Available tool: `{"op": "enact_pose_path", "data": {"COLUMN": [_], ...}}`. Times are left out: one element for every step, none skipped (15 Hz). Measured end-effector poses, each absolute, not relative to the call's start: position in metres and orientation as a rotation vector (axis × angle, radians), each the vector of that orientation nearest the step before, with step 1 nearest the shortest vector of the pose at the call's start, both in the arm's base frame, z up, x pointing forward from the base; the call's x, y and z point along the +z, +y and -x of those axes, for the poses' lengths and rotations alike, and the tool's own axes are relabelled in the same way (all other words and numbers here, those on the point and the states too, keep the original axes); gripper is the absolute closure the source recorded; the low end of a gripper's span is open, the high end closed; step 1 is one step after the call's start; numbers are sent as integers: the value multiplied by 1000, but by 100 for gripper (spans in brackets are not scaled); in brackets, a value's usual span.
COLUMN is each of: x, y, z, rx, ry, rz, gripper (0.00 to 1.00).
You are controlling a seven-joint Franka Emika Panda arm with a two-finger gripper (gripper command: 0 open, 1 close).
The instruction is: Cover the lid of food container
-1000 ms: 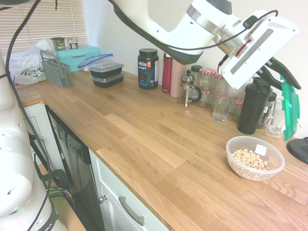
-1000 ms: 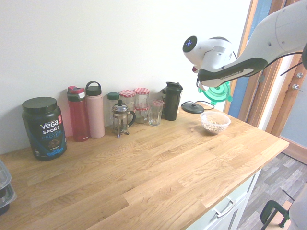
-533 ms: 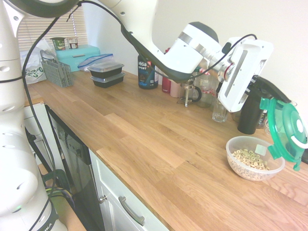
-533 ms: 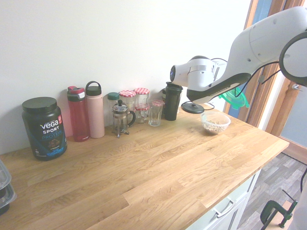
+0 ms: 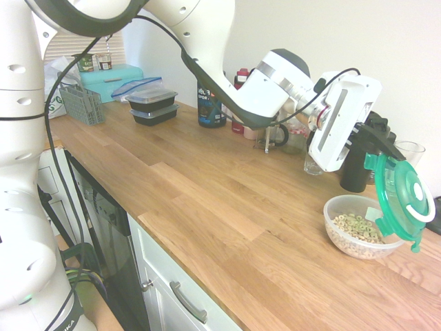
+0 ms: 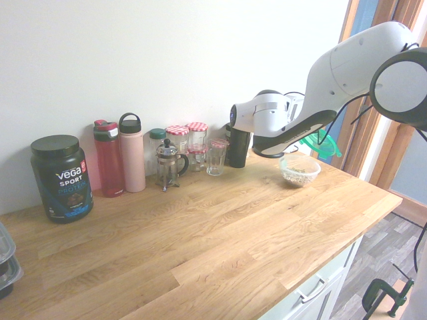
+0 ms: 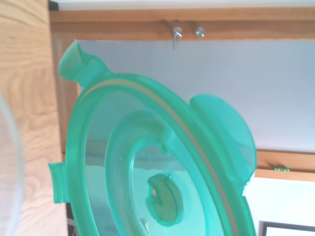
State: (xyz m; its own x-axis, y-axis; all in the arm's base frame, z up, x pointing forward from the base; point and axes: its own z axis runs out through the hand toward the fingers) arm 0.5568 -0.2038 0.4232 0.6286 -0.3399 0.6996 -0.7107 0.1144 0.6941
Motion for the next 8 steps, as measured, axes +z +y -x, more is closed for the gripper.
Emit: {"op": "enact_pose_path", "data": {"x": [418, 413, 410, 408, 407, 405, 404, 403], "y": [-201, -198, -194, -191, -188, -184, -183, -180], "z": [-559, -561, -564, -566, -569, -572, -575, -577], "rx": [340, 339, 337, 336, 336, 337, 337, 337], "ry": [-923, -919, -919, -920, -920, -919, -921, -922], "rz": [-1491, -1494, -1497, -1500, -1501, -1502, -1503, -1505], "gripper": [100, 100, 100, 100, 100, 100, 100, 100]}}
